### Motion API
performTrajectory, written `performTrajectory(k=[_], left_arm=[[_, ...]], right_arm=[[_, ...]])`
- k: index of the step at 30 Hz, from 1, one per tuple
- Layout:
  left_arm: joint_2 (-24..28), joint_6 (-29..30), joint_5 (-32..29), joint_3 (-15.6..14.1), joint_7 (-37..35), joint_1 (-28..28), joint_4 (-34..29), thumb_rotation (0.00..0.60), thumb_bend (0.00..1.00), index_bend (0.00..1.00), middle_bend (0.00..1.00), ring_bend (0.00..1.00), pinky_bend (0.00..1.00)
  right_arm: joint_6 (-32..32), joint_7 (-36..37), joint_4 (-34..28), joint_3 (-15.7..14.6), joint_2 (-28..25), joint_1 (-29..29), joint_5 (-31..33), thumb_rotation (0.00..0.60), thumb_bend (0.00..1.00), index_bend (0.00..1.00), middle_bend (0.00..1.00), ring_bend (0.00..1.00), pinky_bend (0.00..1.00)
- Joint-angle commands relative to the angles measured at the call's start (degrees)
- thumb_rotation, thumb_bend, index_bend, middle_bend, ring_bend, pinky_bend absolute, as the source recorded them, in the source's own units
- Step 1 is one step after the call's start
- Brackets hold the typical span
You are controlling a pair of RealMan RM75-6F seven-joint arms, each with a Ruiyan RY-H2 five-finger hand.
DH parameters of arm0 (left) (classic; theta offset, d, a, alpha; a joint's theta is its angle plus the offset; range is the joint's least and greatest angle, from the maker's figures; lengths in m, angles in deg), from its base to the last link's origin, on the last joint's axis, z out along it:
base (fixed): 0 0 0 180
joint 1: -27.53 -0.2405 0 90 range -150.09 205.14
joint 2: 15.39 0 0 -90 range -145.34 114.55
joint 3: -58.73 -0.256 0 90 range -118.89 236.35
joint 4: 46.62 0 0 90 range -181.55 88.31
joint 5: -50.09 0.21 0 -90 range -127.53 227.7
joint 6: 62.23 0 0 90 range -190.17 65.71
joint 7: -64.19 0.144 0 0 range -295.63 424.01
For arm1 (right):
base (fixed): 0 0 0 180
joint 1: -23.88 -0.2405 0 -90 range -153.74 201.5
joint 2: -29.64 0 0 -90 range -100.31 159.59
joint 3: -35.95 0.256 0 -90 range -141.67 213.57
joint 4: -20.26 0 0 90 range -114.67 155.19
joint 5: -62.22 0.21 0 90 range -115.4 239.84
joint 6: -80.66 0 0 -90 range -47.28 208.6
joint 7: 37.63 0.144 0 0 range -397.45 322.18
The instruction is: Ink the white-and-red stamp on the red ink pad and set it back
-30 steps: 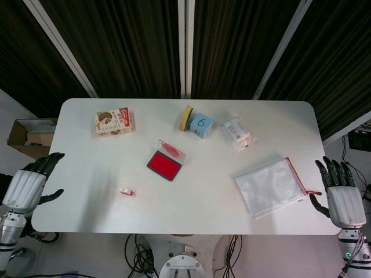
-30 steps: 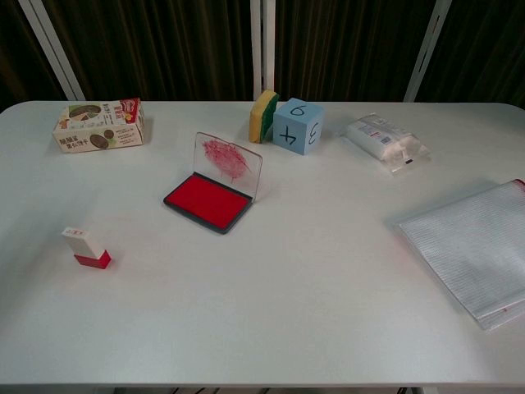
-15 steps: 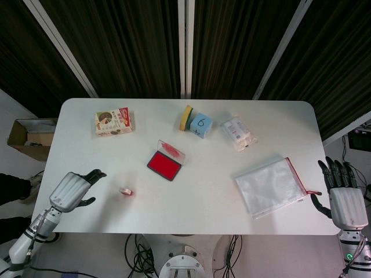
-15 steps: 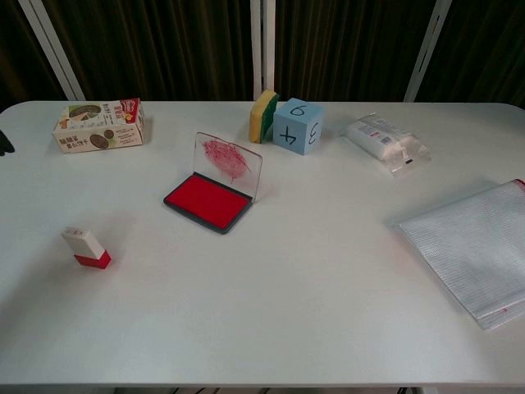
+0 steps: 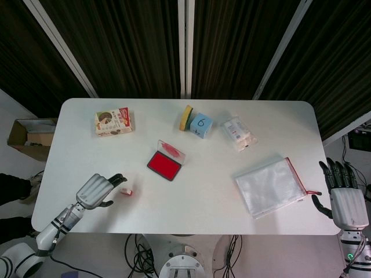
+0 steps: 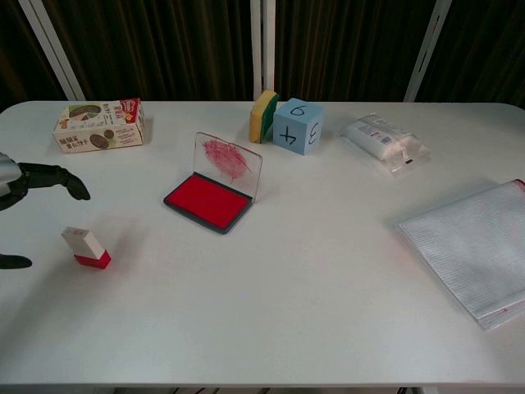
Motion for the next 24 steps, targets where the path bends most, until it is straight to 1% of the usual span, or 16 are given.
performTrajectory(k=[1,12,15,19,24], left_arm=[[-1.9,-0.6,-0.4,0.3,-0.6,1.1,2.1,0.600,0.09,0.28,0.33,0.86,0.92],[-6.3,-1.8,-1.4,-1.0,-3.3,2.8,7.3,0.600,0.12,0.37,0.39,0.87,0.93],[-7.0,-2.2,-1.8,-1.3,-3.8,3.1,8.5,0.600,0.15,0.39,0.41,0.88,0.93],[-7.8,-2.1,-2.1,-1.7,-3.9,3.2,9.7,0.600,0.21,0.41,0.43,0.88,0.93],[-8.6,-1.8,-2.5,-2.0,-4.3,3.4,10.6,0.600,0.23,0.43,0.45,0.88,0.93]], right_arm=[[-0.1,0.0,-0.1,0.0,-0.1,0.1,0.2,0.600,0.20,0.00,0.00,0.00,0.00],[0.0,0.5,0.3,0.2,0.0,0.1,0.5,0.600,0.19,0.00,0.00,0.00,0.00],[0.0,0.6,0.4,0.2,-0.1,0.2,0.5,0.600,0.20,0.00,0.00,0.00,0.00],[-0.3,0.7,0.4,0.2,-0.3,0.3,0.5,0.600,0.20,0.00,0.00,0.00,0.00],[-0.1,0.7,0.3,0.2,-0.4,0.2,0.5,0.600,0.20,0.00,0.00,0.00,0.00]])
